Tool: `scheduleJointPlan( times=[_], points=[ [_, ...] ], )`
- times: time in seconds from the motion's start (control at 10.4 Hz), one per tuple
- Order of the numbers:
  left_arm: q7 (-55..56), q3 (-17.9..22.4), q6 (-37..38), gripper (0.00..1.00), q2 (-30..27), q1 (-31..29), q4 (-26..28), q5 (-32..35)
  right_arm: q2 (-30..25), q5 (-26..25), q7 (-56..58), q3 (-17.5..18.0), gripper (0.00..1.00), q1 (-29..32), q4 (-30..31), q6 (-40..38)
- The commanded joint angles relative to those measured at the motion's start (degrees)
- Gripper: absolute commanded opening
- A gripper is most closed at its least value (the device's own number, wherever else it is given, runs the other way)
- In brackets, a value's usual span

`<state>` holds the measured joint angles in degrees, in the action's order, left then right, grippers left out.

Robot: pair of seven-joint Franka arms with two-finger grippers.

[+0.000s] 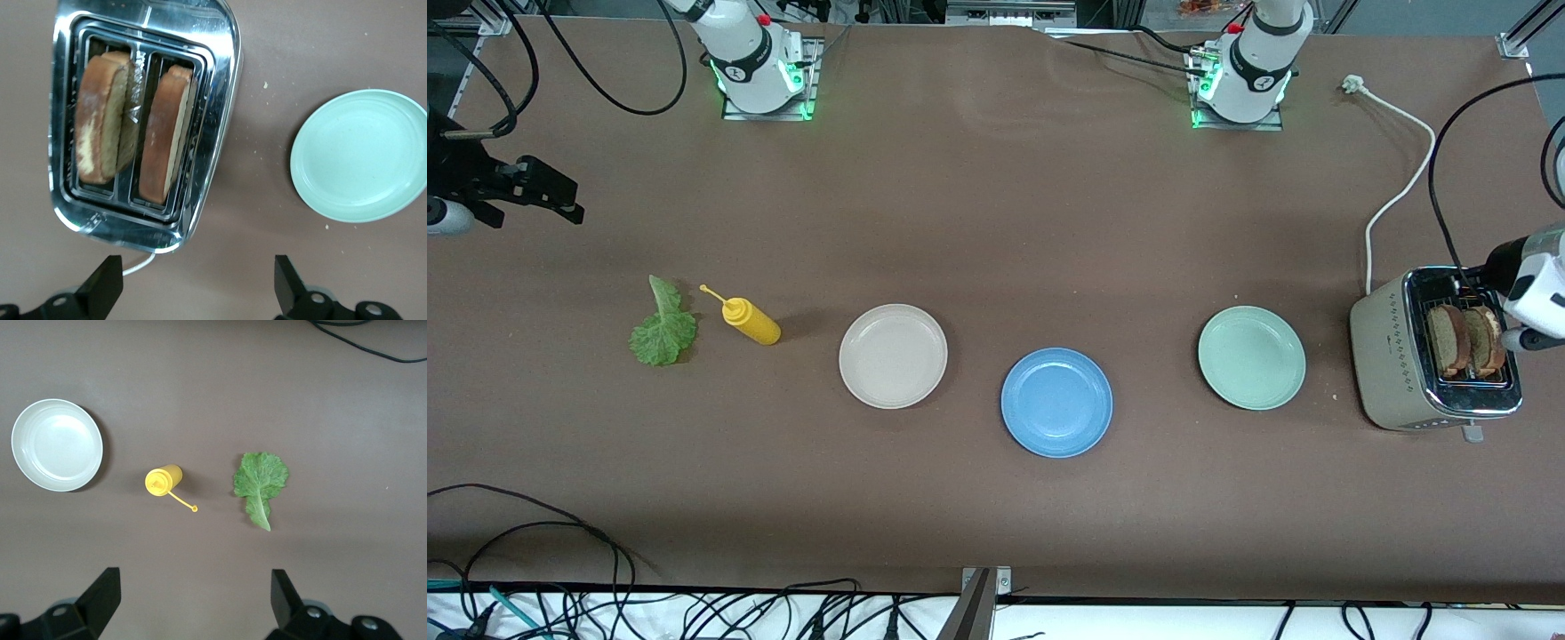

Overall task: Make sandwich in blue plate with both arms
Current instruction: 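Lower the left gripper over the toaster onto a bread slice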

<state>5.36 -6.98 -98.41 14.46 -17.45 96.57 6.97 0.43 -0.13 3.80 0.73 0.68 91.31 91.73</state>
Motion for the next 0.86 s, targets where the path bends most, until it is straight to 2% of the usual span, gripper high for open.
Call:
scheduleJointPlan(
  times=[0.0, 0.19, 0.38, 0.77],
  points=[
    [-0.6, -0.7, -2.5, 1.0, 4.5, -0.1, -1.9, 3.0, 0.1, 1.0, 0.7, 0.1, 1.0, 0.2, -0.7, -0.8],
    [-0.7, -0.6, -3.1, 1.0, 5.4, -0.6, -1.9, 3.2, 0.1, 1.0, 0.7, 0.1, 1.0, 0.2, -0.7, -0.8],
    [-2.0, -0.7, -3.1, 1.0, 7.1, -0.8, -4.7, 3.8, 0.1, 1.0, 0.7, 0.1, 1.0, 0.2, -0.7, -0.8],
    [-5.6, -0.7, -5.1, 1.0, 8.5, -1.7, -5.3, 4.5, 0.1, 1.0, 0.7, 0.1, 1.0, 0.2, -0.6, -0.8]
  ],
)
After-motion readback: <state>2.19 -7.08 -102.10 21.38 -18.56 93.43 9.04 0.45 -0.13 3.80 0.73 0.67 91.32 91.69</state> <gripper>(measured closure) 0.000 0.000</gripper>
